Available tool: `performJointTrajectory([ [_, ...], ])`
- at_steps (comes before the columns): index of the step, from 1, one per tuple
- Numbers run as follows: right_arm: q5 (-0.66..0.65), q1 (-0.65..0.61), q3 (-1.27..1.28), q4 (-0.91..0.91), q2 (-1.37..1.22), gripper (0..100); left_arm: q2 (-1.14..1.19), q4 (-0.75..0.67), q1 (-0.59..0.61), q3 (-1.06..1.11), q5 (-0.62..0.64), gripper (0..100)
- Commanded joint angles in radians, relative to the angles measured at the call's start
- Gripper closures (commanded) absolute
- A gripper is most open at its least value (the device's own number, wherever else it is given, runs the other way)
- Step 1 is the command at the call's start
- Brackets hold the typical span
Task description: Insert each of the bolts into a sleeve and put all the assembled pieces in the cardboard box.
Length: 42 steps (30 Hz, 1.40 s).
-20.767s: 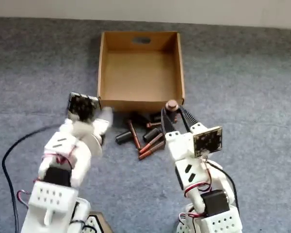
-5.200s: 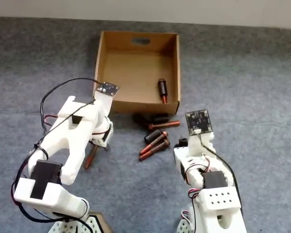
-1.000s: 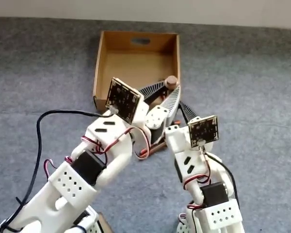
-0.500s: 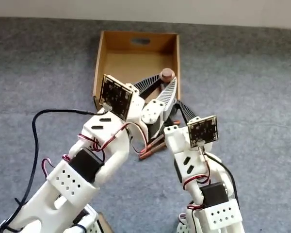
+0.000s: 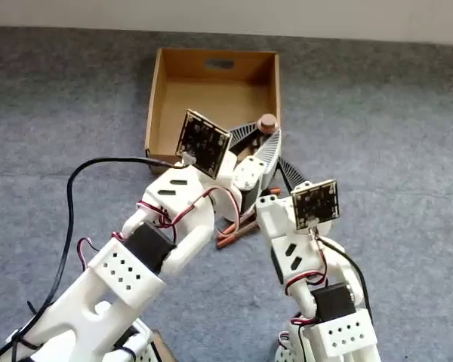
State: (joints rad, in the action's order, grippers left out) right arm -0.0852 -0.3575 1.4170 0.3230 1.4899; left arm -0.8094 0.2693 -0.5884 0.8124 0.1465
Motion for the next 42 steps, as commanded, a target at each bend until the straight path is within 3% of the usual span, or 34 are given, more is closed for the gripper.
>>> performJointTrajectory([
  [1,0.002,-0.001,-0.013,-0.019,-0.002,99.2,-0.030,0.008,0.004,-0.019,0.002,99],
  [15,0.002,-0.001,-0.012,-0.019,-0.004,99.2,-0.177,0.040,0.010,0.145,0.002,98],
  [20,0.002,-0.001,-0.012,-0.019,-0.004,99.2,-0.185,0.040,0.010,0.173,0.003,88],
  [33,0.002,-0.001,0.013,-0.019,-0.002,99.2,-0.189,0.048,0.010,0.180,0.003,88],
  [42,0.002,-0.001,0.013,-0.021,-0.002,99.2,-0.191,0.279,0.010,0.101,0.003,87],
])
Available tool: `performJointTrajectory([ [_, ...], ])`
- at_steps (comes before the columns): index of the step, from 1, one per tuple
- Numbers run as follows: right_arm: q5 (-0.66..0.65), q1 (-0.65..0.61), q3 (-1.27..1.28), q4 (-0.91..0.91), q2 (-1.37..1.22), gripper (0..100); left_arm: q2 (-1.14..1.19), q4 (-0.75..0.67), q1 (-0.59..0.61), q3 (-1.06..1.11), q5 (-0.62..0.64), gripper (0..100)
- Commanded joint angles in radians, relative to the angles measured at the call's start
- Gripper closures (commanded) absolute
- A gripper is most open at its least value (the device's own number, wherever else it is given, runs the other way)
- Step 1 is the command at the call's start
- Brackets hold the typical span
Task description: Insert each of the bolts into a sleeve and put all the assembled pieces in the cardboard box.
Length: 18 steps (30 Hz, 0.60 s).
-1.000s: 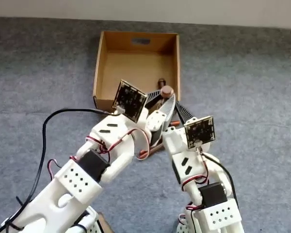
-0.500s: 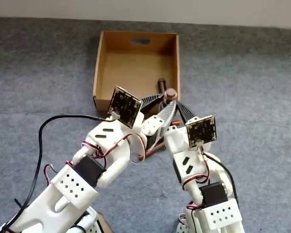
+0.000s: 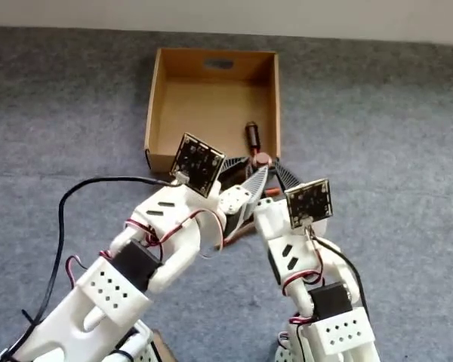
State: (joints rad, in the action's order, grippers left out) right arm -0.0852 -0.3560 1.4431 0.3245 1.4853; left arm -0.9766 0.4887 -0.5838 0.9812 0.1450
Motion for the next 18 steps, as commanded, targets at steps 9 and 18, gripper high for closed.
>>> performJointTrajectory([
  [9,0.002,-0.002,-0.013,-0.022,0.002,99.2,-0.025,0.241,0.015,-0.179,0.000,87],
  [18,0.002,-0.002,-0.016,-0.021,-0.002,99.2,-0.191,0.473,0.269,-0.340,-0.098,87],
])
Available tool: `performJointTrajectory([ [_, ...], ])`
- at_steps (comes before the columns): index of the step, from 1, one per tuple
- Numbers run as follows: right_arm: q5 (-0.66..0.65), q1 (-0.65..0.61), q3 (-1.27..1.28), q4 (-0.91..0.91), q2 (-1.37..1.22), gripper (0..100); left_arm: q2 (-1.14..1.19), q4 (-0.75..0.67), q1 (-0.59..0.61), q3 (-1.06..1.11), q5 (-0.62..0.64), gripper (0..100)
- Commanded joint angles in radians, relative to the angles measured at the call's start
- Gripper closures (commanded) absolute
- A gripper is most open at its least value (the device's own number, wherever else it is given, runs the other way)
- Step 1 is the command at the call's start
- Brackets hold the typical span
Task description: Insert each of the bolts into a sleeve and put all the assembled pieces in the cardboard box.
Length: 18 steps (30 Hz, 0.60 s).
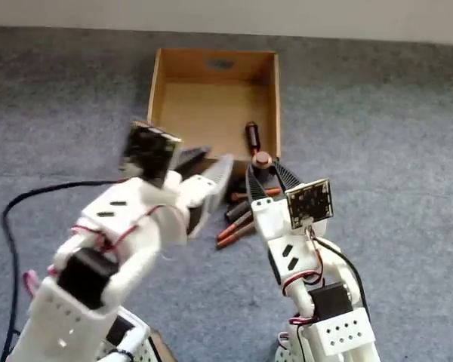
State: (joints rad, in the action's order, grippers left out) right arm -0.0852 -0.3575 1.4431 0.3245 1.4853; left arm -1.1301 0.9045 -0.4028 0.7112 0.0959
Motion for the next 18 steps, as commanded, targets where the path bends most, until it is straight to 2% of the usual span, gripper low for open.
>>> performJointTrajectory([
  [1,0.002,-0.001,-0.016,-0.019,-0.004,99.2,-0.033,0.074,0.125,-0.068,-0.049,87],
  [7,0.002,0.007,-0.031,-0.019,0.001,99.2,0.096,0.126,0.349,-0.019,-0.048,87],
  [12,0.002,0.050,-0.182,0.120,-0.005,99.2,0.200,0.158,0.371,0.048,-0.055,87],
  [18,0.000,0.053,-0.404,0.285,-0.013,99.2,0.280,0.141,0.371,0.147,-0.178,87],
])
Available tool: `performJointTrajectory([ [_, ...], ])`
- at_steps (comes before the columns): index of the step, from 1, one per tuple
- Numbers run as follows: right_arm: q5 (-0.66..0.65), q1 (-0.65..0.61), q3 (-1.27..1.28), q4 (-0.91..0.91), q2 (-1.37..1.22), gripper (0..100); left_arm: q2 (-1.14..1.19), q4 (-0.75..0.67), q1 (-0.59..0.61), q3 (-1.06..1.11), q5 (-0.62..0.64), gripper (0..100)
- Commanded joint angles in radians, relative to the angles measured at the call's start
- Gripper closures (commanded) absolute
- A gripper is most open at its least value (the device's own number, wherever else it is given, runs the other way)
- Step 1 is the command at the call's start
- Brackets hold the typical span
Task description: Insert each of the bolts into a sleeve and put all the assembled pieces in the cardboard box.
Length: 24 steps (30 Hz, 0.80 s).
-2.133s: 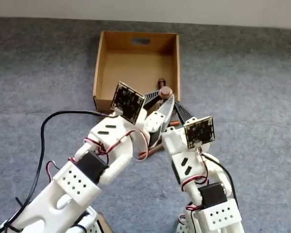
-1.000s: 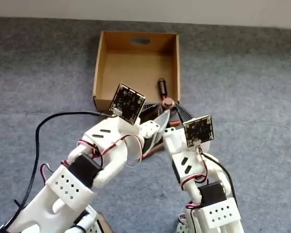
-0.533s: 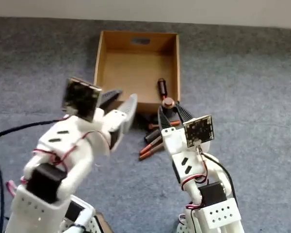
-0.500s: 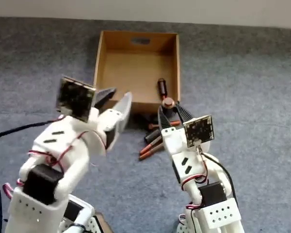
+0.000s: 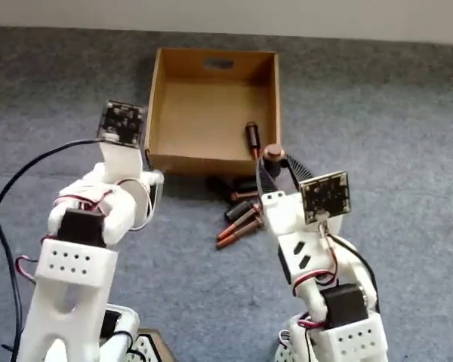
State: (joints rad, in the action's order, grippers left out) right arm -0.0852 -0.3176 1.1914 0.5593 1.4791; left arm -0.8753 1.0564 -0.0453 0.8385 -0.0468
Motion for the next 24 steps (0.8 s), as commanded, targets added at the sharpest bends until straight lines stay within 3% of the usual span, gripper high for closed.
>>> performJointTrajectory([
  [1,0.000,0.013,-0.186,0.068,-0.021,99.2,0.036,-0.020,0.016,0.038,-0.040,87],
  [8,0.005,0.010,-0.441,0.171,-0.364,99.2,0.120,-0.184,0.134,0.194,-0.040,87],
  [19,0.009,0.007,-0.736,0.173,-0.926,99.2,0.147,-0.370,0.137,0.371,-0.038,87],
  [24,0.158,0.007,-0.918,0.173,-1.147,99.2,0.151,-0.462,0.136,0.447,-0.038,87],
])
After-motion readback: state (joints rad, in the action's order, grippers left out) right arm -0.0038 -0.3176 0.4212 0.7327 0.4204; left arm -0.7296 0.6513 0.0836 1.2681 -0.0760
